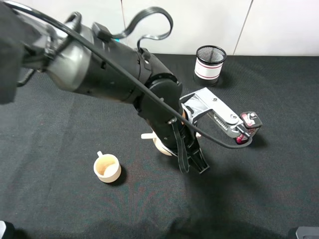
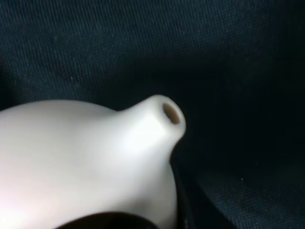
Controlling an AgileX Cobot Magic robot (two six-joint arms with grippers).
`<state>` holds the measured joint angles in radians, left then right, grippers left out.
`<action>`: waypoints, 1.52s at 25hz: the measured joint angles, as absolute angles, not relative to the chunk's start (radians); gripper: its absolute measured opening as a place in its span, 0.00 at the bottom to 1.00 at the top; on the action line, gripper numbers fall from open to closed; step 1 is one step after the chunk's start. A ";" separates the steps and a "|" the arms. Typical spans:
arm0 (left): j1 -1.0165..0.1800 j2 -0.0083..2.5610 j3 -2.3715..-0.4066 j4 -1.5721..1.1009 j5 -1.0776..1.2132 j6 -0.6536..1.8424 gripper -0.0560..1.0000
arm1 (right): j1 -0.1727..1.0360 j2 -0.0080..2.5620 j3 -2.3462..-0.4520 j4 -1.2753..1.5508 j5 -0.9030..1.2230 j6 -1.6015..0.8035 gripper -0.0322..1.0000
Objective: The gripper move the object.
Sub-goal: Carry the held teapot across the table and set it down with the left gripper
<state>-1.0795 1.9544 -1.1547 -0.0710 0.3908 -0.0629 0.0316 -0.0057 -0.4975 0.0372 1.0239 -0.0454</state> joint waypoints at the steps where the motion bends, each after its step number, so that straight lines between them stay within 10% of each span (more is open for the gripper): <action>1: -1.080 1.962 -1.155 -0.075 0.388 -0.063 0.15 | 0.032 -0.006 -0.497 0.037 1.024 -0.045 0.70; 19: -1.080 2.025 -1.157 -0.125 0.363 -0.063 0.27 | 0.032 -0.006 -0.497 0.037 1.024 -0.045 0.70; 38: -1.080 2.032 -1.157 -0.125 0.368 -0.063 0.76 | 0.032 -0.006 -0.497 0.037 1.024 -0.045 0.70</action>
<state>-1.0795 2.0318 -1.1566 -0.1250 0.3683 -0.0629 0.0316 -0.0057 -0.4975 0.0372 1.0239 -0.0454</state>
